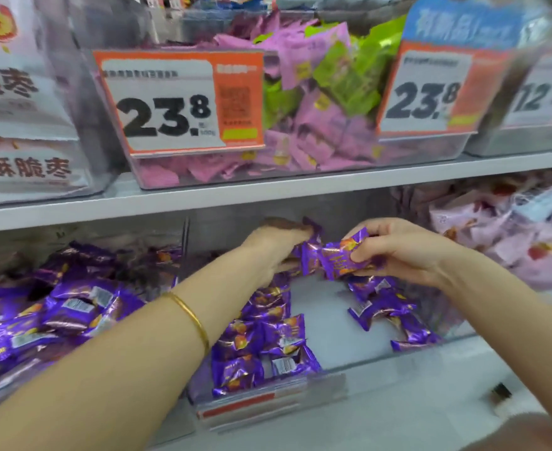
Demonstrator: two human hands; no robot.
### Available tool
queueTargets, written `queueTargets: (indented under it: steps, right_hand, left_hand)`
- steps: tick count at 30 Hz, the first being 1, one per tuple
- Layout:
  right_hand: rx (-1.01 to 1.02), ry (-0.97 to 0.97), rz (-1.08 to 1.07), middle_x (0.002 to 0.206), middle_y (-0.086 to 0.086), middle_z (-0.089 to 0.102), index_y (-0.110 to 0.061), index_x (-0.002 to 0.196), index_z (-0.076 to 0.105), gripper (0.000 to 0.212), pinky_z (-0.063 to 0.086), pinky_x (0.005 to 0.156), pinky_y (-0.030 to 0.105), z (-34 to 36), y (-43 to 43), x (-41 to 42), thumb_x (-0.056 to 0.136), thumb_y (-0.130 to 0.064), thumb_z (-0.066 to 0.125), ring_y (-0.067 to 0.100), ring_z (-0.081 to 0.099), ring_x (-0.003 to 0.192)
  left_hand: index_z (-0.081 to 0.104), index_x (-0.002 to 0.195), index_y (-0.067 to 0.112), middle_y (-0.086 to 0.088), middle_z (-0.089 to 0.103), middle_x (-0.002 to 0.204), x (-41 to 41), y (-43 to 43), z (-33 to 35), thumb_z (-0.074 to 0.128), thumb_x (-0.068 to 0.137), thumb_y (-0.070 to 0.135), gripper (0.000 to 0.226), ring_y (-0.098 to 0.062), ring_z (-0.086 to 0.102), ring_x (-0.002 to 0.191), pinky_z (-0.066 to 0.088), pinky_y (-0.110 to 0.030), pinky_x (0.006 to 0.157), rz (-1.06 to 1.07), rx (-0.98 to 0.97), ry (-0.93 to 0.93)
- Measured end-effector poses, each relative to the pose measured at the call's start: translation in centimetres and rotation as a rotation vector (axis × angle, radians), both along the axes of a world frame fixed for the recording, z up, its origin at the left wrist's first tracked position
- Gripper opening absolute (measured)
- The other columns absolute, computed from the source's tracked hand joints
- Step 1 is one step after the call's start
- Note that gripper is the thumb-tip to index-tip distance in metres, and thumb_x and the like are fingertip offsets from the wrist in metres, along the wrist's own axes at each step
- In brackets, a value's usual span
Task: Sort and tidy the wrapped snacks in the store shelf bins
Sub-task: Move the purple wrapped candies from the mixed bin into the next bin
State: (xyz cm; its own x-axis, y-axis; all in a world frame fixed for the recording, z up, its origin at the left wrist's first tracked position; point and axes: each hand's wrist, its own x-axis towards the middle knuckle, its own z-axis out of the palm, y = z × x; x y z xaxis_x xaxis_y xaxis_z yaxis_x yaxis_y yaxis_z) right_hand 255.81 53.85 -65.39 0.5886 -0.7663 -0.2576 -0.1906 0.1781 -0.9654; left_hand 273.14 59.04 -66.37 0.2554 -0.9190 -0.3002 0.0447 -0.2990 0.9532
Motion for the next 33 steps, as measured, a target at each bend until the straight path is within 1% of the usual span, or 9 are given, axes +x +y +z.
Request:
queueTargets:
  steps: [3, 5, 7, 11, 14, 18, 23, 28, 33]
  right_hand:
    - [-0.173, 0.234, 0.061, 0.073, 0.019, 0.062, -0.003, 0.076, 0.064, 0.024, 0.053, 0.059, 0.027, -1.3, -1.0, 0.0, 0.069, 0.019, 0.059, 0.023, 0.06, 0.059]
    - [-0.264, 0.352, 0.098, 0.075, 0.019, 0.062, -0.003, 0.076, 0.066, 0.022, 0.051, 0.059, 0.026, -1.9, -1.3, 0.2, 0.067, 0.016, 0.064, 0.023, 0.059, 0.062]
    - [-0.303, 0.416, 0.128, 0.075, 0.017, 0.062, 0.001, 0.081, 0.067, 0.02, 0.051, 0.058, 0.025, -2.5, -1.5, 0.5, 0.066, 0.014, 0.068, 0.021, 0.058, 0.063]
    - [-0.355, 0.481, 0.141, 0.082, 0.022, 0.067, 0.003, 0.082, 0.067, 0.021, 0.052, 0.067, 0.032, -3.7, -2.1, 1.2, 0.063, 0.01, 0.072, 0.021, 0.059, 0.067]
    - [-0.387, 0.494, 0.156, 0.092, 0.025, 0.068, 0.0, 0.083, 0.067, 0.022, 0.049, 0.065, 0.029, -4.5, -2.1, 2.0, 0.063, 0.008, 0.073, 0.019, 0.058, 0.069]
    - [-0.397, 0.473, 0.128, 0.093, 0.022, 0.069, -0.008, 0.08, 0.068, 0.024, 0.05, 0.068, 0.03, -5.2, -2.3, 2.5, 0.063, 0.008, 0.074, 0.019, 0.058, 0.072]
    - [-0.424, 0.538, 0.113, 0.09, 0.009, 0.065, -0.012, 0.08, 0.068, 0.025, 0.048, 0.068, 0.028, -5.7, -3.0, 2.0, 0.063, 0.004, 0.078, 0.018, 0.057, 0.076]
    - [-0.458, 0.548, 0.134, 0.071, -0.006, 0.058, -0.016, 0.074, 0.065, 0.025, 0.042, 0.055, 0.016, -6.3, -2.9, 2.5, 0.064, 0.003, 0.079, 0.007, 0.052, 0.063]
    - [-0.507, 0.55, 0.152, 0.076, -0.007, 0.057, -0.014, 0.083, 0.068, 0.024, 0.039, 0.049, 0.008, -6.9, -3.1, 3.7, 0.066, 0.001, 0.078, 0.007, 0.051, 0.066]
  left_hand:
    - [0.057, 0.073, 0.015, -0.002, 0.056, 0.075, 0.6, -1.8, -2.4, 0.069, 0.079, 0.003, 0.018, -0.006, 0.054, 0.063, 0.038, -0.014, 0.055, -0.117, -0.117, -0.513]
    - [0.058, 0.09, 0.01, -0.005, 0.058, 0.088, 0.7, -2.4, -3.5, 0.069, 0.078, 0.008, 0.016, -0.016, 0.056, 0.08, 0.037, -0.02, 0.06, -0.211, -0.136, -0.838]
    - [0.056, 0.103, 0.009, -0.007, 0.061, 0.099, 0.9, -2.8, -4.6, 0.065, 0.079, 0.01, 0.026, -0.023, 0.058, 0.093, 0.041, -0.024, 0.072, -0.282, -0.144, -1.019]
    - [0.058, 0.101, 0.017, 0.002, 0.066, 0.099, 1.2, -3.1, -6.3, 0.068, 0.076, 0.016, 0.027, -0.017, 0.059, 0.096, 0.043, -0.026, 0.082, -0.32, -0.201, -1.238]
    - [0.059, 0.098, 0.017, 0.001, 0.065, 0.098, 1.3, -3.5, -7.0, 0.07, 0.076, 0.016, 0.025, -0.018, 0.059, 0.095, 0.045, -0.029, 0.083, -0.304, -0.265, -1.262]
    - [0.056, 0.097, 0.016, -0.003, 0.063, 0.099, 1.1, -3.8, -7.6, 0.065, 0.078, 0.006, 0.024, -0.022, 0.058, 0.094, 0.049, -0.037, 0.082, -0.303, -0.261, -1.182]
    - [0.056, 0.099, 0.014, -0.007, 0.063, 0.101, 1.4, -3.7, -8.3, 0.053, 0.081, -0.004, 0.025, -0.025, 0.059, 0.094, 0.051, -0.039, 0.082, -0.297, -0.246, -1.175]
    - [0.053, 0.098, 0.016, -0.008, 0.063, 0.097, 1.9, -3.6, -8.4, 0.047, 0.082, 0.0, 0.023, -0.029, 0.057, 0.09, 0.051, -0.043, 0.077, -0.296, -0.206, -1.231]
    - [0.059, 0.103, 0.016, -0.005, 0.065, 0.104, 1.9, -3.5, -8.0, 0.055, 0.088, 0.016, 0.016, -0.026, 0.058, 0.096, 0.049, -0.035, 0.08, -0.288, -0.186, -1.247]
